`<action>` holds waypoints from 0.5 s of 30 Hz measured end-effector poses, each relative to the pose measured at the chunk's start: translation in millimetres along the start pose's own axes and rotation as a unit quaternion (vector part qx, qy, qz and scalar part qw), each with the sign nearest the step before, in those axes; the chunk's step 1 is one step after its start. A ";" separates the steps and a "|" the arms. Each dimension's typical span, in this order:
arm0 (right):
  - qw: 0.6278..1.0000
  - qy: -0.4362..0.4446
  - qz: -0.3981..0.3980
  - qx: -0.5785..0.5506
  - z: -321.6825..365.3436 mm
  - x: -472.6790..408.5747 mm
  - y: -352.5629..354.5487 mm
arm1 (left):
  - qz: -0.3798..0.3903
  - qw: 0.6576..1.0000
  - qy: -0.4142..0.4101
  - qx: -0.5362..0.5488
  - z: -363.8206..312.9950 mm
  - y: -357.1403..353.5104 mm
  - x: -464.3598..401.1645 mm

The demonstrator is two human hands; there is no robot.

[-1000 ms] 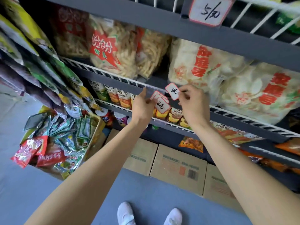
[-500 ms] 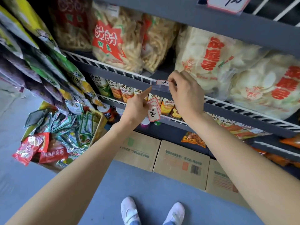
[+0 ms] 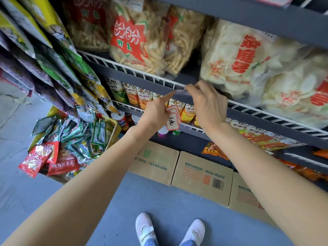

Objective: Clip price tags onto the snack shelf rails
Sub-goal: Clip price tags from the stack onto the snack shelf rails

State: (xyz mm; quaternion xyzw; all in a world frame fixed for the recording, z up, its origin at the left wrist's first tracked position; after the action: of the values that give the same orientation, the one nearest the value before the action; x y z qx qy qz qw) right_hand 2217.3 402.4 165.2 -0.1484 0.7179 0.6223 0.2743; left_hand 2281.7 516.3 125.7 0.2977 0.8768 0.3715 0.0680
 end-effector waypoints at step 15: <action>0.992 -0.008 0.077 0.096 9.6 13.1 -0.6 | 0.003 0.999 0.020 0.039 1.8 1.6 -6.7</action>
State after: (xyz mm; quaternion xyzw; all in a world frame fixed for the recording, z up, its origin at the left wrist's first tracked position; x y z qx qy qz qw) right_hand 2209.1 413.3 156.4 -0.0605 0.7814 0.5709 0.2444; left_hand 2288.6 514.5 124.9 0.2957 0.8908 0.3430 0.0377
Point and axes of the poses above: each hand's wrist, its own x-axis away from the middle knuckle, its own y-axis out of the back of the hand, z = x × y, the point moved 4 cm from there along -x, towards the middle knuckle, and after that the axes turned 8 degrees about -z, right-handed, at the moved point
